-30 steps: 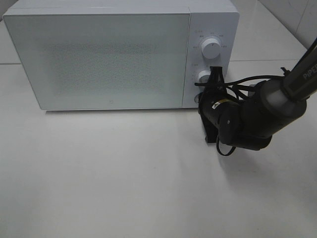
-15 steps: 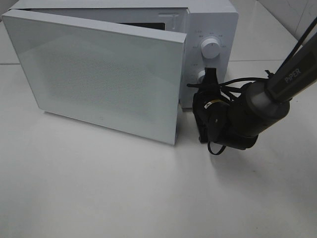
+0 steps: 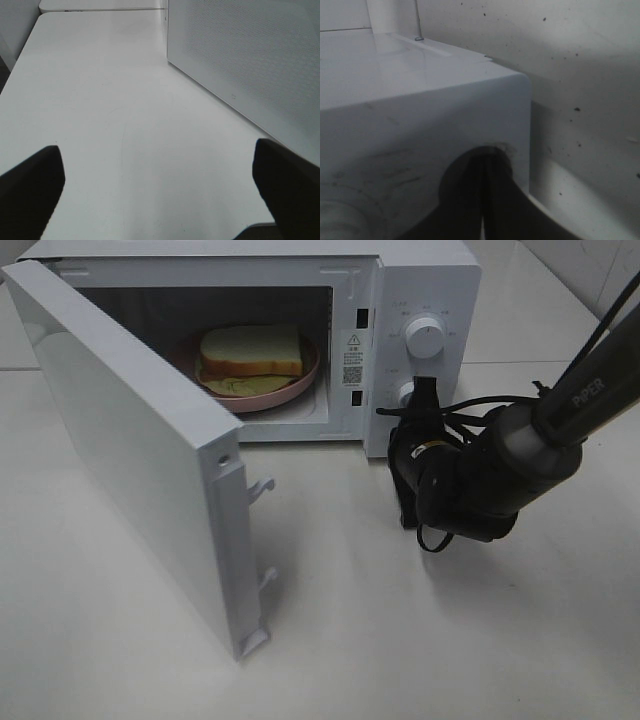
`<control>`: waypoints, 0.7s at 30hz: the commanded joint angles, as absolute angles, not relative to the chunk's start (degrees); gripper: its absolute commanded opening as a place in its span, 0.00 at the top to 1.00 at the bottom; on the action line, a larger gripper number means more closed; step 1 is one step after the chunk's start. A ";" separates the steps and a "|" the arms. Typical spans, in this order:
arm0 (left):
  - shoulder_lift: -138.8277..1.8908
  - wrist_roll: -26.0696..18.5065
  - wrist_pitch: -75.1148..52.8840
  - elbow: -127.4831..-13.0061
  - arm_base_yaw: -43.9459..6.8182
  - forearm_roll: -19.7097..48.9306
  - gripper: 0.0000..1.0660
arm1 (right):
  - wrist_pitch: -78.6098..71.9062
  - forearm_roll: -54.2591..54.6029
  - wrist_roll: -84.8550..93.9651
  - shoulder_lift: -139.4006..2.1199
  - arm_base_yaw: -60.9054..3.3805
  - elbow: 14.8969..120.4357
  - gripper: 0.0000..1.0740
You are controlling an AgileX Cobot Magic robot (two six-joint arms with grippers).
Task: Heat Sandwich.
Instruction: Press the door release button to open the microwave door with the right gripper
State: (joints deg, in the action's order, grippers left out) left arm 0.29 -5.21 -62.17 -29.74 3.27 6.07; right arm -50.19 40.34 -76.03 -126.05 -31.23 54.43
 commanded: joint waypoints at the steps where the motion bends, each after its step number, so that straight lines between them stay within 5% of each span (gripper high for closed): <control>1: 1.20 -5.10 -61.36 -29.68 2.92 6.19 0.08 | -60.50 34.26 -75.34 -125.88 -28.59 60.45 1.00; 21: 1.20 -5.10 -61.36 -29.68 2.92 6.19 0.08 | -47.21 33.40 -77.92 -117.11 -30.14 48.76 1.00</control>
